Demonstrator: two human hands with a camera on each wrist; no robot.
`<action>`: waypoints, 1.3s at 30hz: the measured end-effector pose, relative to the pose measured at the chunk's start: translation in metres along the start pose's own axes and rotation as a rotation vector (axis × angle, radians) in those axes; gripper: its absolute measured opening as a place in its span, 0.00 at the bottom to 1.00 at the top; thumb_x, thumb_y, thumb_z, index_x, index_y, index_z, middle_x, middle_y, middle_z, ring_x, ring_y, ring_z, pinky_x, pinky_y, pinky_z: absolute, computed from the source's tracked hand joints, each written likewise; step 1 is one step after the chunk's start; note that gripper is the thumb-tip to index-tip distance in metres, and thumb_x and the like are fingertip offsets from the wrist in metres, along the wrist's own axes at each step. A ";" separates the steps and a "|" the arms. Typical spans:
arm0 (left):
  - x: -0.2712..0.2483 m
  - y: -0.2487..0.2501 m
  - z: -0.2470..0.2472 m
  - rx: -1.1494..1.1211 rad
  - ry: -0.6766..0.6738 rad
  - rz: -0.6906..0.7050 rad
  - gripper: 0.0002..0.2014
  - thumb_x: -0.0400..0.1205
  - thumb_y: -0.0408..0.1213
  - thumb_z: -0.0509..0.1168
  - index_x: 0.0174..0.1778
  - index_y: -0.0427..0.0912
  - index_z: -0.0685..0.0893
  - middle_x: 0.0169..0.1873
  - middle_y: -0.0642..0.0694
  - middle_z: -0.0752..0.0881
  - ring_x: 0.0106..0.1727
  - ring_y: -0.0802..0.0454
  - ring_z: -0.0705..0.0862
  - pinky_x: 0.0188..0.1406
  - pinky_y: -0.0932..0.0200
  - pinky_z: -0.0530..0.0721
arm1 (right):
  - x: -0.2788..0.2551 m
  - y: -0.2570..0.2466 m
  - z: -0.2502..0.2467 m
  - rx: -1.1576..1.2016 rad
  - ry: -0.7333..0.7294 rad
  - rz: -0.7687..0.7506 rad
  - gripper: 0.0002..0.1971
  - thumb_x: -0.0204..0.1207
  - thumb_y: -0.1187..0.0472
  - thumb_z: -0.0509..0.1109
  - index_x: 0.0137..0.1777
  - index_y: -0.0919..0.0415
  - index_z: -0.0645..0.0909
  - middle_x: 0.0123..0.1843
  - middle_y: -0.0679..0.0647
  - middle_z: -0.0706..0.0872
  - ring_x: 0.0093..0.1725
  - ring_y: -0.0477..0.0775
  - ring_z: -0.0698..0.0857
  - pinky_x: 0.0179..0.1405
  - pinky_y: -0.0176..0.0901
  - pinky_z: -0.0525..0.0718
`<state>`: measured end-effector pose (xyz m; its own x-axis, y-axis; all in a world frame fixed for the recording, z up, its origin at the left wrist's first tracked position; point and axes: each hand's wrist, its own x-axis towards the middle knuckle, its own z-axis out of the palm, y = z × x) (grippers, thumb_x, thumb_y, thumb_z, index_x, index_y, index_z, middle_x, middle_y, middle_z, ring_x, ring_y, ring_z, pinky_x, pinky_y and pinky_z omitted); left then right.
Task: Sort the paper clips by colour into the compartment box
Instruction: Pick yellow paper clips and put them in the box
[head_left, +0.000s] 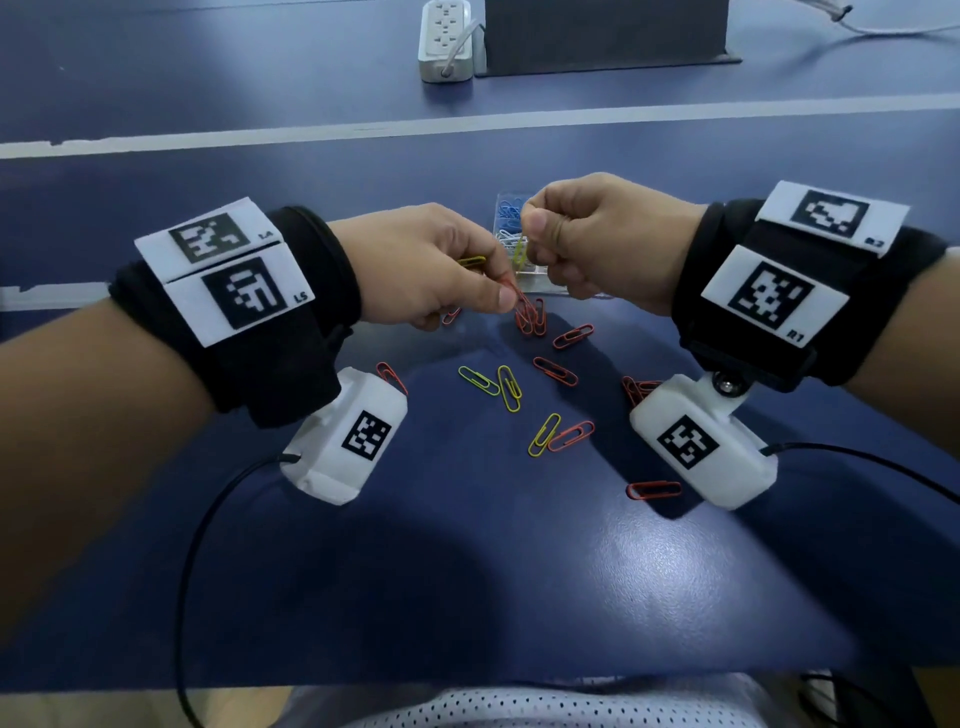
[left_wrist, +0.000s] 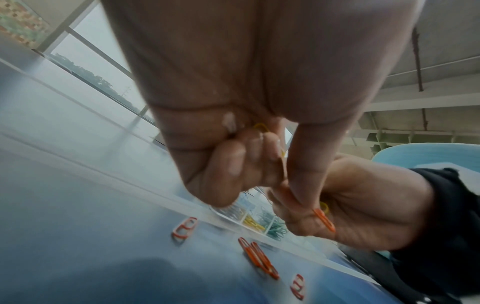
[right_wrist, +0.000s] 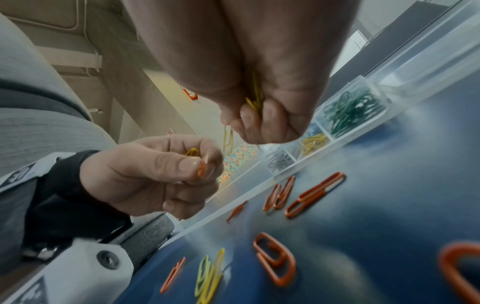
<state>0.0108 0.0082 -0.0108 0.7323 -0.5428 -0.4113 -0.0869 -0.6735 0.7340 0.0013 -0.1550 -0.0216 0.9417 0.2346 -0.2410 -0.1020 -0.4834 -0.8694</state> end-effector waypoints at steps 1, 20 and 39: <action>0.000 0.002 0.002 0.019 -0.005 0.005 0.07 0.78 0.36 0.68 0.34 0.47 0.84 0.31 0.36 0.72 0.30 0.45 0.69 0.22 0.66 0.70 | 0.000 -0.001 0.000 0.000 0.017 -0.008 0.16 0.85 0.61 0.54 0.34 0.55 0.71 0.31 0.51 0.71 0.24 0.48 0.67 0.20 0.36 0.67; 0.017 0.023 0.005 0.429 0.226 -0.076 0.13 0.81 0.38 0.53 0.57 0.42 0.78 0.32 0.49 0.76 0.35 0.48 0.74 0.35 0.57 0.70 | 0.012 -0.017 -0.031 -0.479 0.206 0.070 0.08 0.76 0.61 0.62 0.43 0.54 0.84 0.34 0.48 0.84 0.30 0.46 0.79 0.42 0.39 0.81; 0.042 0.054 0.002 0.360 0.278 0.041 0.15 0.72 0.31 0.68 0.45 0.60 0.83 0.47 0.51 0.91 0.48 0.49 0.89 0.58 0.48 0.86 | 0.015 -0.028 -0.039 -0.244 0.216 0.176 0.15 0.76 0.68 0.62 0.62 0.66 0.80 0.47 0.57 0.84 0.27 0.45 0.83 0.21 0.31 0.84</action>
<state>0.0350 -0.0515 0.0102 0.8726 -0.4504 -0.1891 -0.3127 -0.8125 0.4921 0.0305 -0.1709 0.0164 0.9652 -0.0409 -0.2584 -0.2137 -0.6933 -0.6883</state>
